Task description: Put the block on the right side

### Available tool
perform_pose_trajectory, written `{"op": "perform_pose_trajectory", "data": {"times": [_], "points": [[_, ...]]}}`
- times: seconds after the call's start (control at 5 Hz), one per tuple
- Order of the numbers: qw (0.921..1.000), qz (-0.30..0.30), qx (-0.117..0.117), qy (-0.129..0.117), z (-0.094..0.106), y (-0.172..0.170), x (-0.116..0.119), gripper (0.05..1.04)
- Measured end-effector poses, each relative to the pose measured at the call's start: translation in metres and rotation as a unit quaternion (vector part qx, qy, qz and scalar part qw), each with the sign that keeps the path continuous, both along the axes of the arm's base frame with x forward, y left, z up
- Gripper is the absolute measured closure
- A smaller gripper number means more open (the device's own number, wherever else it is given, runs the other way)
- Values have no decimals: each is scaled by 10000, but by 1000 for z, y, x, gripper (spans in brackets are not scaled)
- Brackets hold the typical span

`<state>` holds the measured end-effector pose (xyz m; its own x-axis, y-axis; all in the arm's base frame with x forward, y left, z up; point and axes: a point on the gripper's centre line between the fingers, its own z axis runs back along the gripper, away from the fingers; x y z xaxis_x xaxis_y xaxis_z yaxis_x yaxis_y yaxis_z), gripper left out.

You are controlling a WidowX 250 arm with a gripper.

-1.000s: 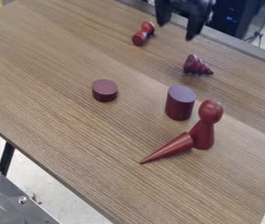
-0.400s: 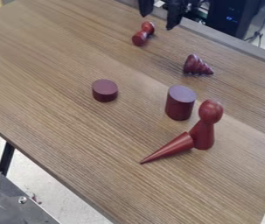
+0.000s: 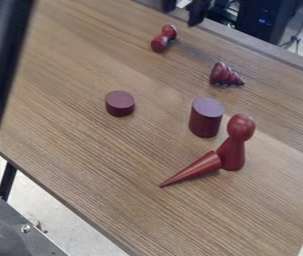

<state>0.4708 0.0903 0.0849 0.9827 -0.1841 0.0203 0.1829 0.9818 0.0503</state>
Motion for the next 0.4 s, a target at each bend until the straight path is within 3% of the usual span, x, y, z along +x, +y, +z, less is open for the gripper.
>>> {"op": "perform_pose_trajectory", "data": {"times": [0.2,0.4], "points": [[9995,149,-231,143,-13,0,0,84],[9977,587,-268,228,-22,14,-6,84]]}}
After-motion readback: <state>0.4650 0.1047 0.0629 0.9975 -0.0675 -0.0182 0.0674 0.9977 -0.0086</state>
